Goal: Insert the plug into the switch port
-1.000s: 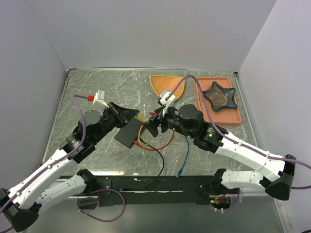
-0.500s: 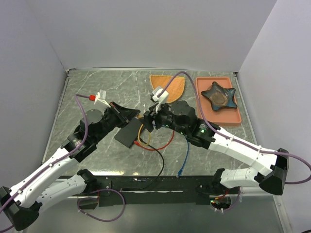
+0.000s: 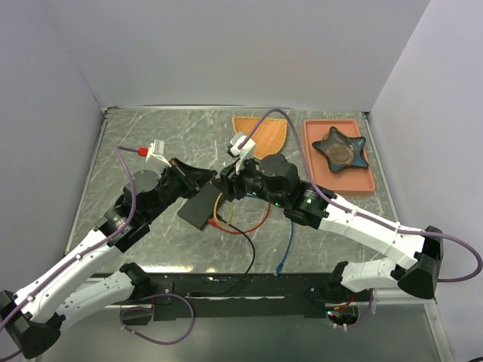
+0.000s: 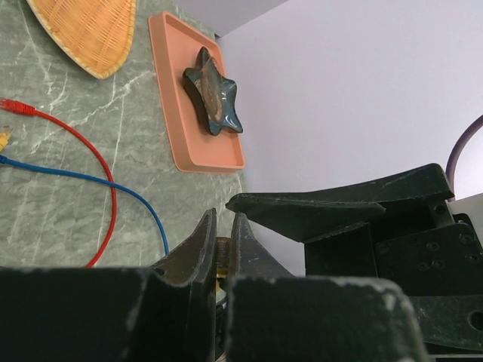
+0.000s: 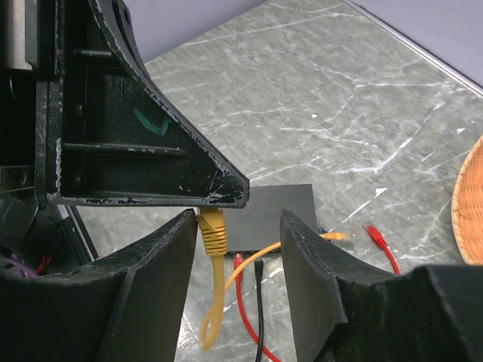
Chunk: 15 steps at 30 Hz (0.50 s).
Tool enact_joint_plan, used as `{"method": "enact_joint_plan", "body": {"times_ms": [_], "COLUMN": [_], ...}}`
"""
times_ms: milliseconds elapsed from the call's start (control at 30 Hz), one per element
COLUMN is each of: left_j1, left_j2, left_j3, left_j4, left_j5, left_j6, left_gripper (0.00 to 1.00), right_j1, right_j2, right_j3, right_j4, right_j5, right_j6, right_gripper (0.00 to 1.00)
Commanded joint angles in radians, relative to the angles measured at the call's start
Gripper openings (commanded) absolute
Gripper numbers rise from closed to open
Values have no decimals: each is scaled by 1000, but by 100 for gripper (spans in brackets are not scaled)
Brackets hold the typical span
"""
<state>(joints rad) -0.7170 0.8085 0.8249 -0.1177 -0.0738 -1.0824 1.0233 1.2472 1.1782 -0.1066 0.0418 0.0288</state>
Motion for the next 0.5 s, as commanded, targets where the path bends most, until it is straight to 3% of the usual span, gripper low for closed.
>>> {"method": "enact_joint_plan", "body": {"times_ms": [0, 100, 233, 367, 400, 467], "left_j1": [-4, -4, -4, -4, -2, -4], "left_j2": [-25, -34, -51, -52, -46, -43], "left_j3": [43, 39, 23, 20, 25, 23], "left_j4": [29, 30, 46, 52, 50, 58], "left_j5": [3, -6, -14, -8, -4, 3], "left_j6": [10, 12, 6, 6, 4, 4], "left_gripper": [1, 1, 1, 1, 1, 1], "right_j1": [4, 4, 6, 6, 4, 6], "right_j2": [3, 6, 4, 12, 17, 18], "right_j3": [46, 47, 35, 38, 38, 44], "right_j4": [28, 19, 27, 28, 27, 27], "right_j5": [-19, -14, -11, -11, -13, -7], "right_j6": [2, 3, 11, 19, 19, 25], "right_gripper": [56, 56, 39, 34, 31, 13]}}
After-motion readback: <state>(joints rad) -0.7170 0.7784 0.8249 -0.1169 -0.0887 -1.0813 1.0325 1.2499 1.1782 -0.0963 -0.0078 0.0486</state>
